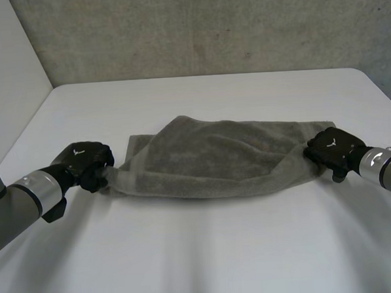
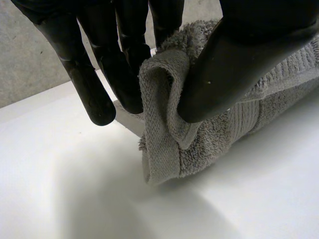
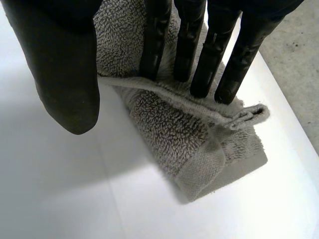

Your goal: Fold the towel.

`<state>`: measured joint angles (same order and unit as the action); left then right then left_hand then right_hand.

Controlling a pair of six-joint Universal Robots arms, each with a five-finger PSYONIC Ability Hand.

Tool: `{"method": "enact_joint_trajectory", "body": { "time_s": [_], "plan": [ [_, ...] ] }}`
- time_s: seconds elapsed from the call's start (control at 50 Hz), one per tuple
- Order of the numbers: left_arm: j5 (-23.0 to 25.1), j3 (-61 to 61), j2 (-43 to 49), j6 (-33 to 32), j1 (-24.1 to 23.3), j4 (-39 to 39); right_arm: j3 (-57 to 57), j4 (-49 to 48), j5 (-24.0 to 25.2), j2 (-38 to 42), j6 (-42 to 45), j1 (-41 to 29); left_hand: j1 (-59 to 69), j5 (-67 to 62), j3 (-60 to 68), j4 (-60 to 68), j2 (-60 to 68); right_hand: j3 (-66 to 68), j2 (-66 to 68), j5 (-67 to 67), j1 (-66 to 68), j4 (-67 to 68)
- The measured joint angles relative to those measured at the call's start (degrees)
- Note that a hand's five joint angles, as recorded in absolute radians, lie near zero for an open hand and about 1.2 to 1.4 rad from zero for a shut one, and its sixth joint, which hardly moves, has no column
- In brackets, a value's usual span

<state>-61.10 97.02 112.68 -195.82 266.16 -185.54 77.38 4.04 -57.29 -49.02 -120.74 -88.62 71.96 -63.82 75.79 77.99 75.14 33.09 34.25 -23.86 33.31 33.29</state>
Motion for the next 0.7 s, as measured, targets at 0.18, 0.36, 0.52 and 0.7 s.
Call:
{"method": "enact_joint_trajectory", "body": {
  "time_s": [0.18,0.36,0.52,0.7],
  "plan": [
    [0.0,0.0,0.1,0.0,0.0,0.0,-2.7,0.0,-0.6,1.2,0.0,-0.6,0.0,0.0,0.0,0.0,0.0,1.1,0.1,-0.8,0.3,0.9],
    [0.2,0.1,0.1,0.0,0.0,-0.1,-5.0,0.0,-1.2,3.0,0.0,-0.8,0.0,0.0,0.3,0.0,0.0,5.2,3.4,-4.6,4.0,4.8],
    [0.3,0.1,0.2,0.0,0.0,-0.1,-6.8,0.0,-1.4,4.4,-0.6,-0.8,0.0,0.0,0.4,0.0,0.0,10.8,9.6,-10.0,10.5,10.6],
    [0.3,0.1,0.2,0.0,0.0,-0.2,-8.9,-0.1,-1.2,5.1,-4.0,-0.8,0.0,0.0,0.4,0.0,0.0,17.2,16.3,-16.3,17.2,16.9]
  ]
}}
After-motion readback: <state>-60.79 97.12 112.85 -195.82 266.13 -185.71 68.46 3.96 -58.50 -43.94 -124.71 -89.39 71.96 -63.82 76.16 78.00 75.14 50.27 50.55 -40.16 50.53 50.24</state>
